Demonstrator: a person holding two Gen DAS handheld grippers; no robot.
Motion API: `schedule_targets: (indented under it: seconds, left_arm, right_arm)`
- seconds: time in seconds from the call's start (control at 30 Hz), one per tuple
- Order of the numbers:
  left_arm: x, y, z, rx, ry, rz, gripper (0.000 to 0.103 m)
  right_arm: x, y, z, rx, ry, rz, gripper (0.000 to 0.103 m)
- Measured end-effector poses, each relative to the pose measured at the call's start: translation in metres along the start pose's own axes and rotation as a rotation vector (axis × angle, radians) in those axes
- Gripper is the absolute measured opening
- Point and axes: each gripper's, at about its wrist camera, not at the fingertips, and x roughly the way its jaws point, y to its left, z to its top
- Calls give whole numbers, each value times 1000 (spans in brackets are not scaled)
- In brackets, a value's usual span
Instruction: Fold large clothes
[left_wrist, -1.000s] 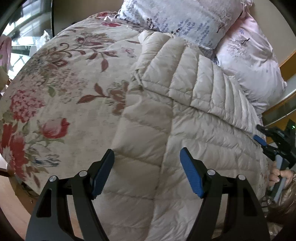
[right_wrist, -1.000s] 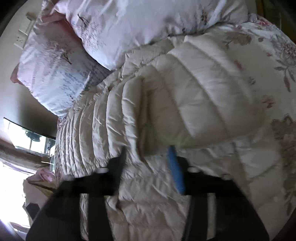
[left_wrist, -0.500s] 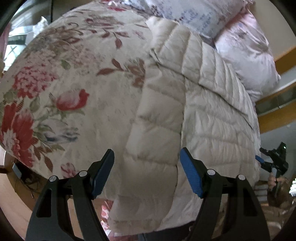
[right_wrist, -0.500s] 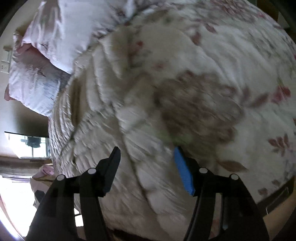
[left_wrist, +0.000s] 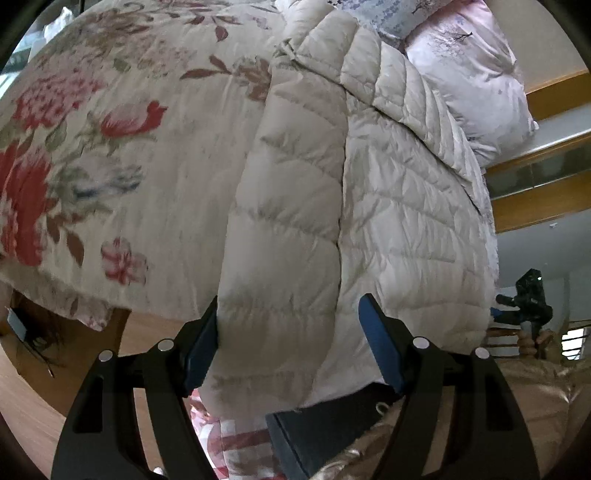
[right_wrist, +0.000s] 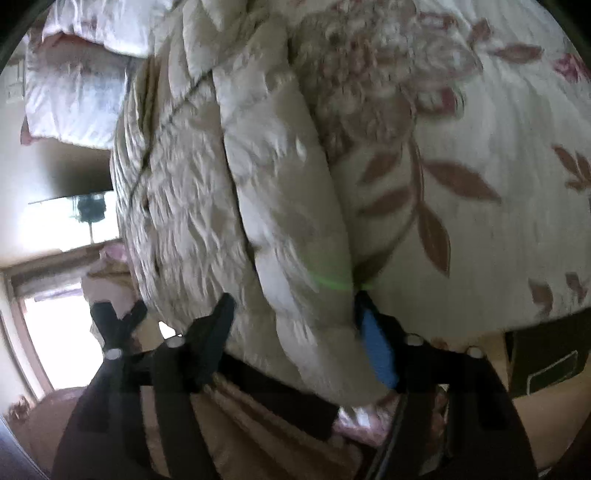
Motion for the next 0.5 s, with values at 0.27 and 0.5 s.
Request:
schedule_targets:
  seconds: [0.27,0.5]
  left_arm:
    - [14,16,-12,-31,67,41,73]
    - [32,27,-19,-89,60,-15,73]
  right_arm:
    - [26,-3,-19,0,125,-61,81]
    - [46,-5,-25,12,142,35,67]
